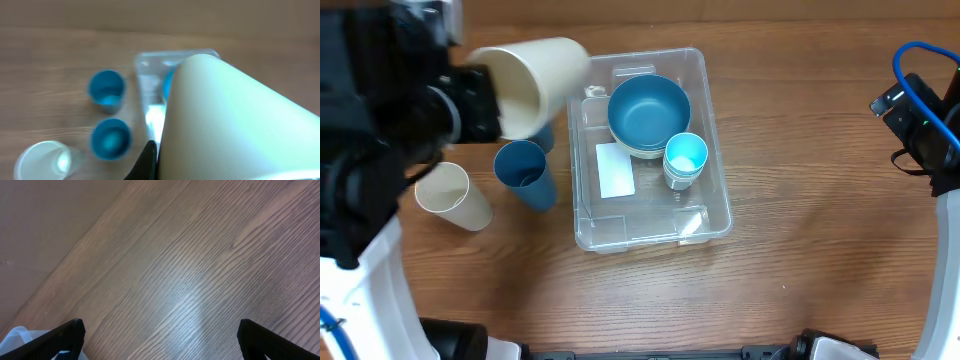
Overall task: Pack container
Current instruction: 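Lower the tall cream cup into the bin's left side and release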
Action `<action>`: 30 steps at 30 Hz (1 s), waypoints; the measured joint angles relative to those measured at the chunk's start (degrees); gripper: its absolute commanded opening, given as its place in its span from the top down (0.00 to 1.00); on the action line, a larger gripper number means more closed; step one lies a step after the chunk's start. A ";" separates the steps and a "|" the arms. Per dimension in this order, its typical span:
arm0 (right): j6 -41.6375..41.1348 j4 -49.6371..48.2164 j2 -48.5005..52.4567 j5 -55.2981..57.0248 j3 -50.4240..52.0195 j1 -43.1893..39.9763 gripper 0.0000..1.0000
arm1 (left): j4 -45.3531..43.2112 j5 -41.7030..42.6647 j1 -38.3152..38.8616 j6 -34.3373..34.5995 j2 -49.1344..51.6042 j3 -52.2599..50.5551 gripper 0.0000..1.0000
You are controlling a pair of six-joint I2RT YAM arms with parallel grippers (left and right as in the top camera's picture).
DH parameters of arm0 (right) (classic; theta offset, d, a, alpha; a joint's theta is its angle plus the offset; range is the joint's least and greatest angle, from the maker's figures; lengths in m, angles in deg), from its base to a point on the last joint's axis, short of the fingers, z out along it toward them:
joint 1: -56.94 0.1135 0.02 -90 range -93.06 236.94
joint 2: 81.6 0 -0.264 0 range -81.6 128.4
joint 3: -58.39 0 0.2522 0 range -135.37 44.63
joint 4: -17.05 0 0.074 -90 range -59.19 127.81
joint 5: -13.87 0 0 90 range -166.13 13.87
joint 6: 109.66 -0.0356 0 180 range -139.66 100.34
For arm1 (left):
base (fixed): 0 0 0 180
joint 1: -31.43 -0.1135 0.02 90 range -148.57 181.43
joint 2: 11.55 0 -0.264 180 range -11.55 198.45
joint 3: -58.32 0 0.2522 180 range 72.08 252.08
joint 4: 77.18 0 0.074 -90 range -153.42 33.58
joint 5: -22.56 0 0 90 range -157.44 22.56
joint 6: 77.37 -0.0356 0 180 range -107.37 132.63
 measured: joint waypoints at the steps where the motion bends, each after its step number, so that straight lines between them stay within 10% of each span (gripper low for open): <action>1: 0.02 0.00 0.00 0.00 0.00 0.00 0.00 | -0.24 -0.94 3.85 0.07 0.42 -1.16 0.96; 7: 0.00 -0.02 0.00 -0.02 0.00 0.00 0.00 | -1.31 -5.88 17.42 4.31 5.57 -21.27 0.96; 18: 0.00 0.00 0.00 0.00 0.00 0.00 0.00 | -20.48 -7.17 18.95 6.86 6.08 -46.86 0.96; 30: 0.02 0.02 0.00 -0.02 0.00 0.00 0.00 | -25.44 -14.56 19.58 8.04 6.67 -50.66 0.88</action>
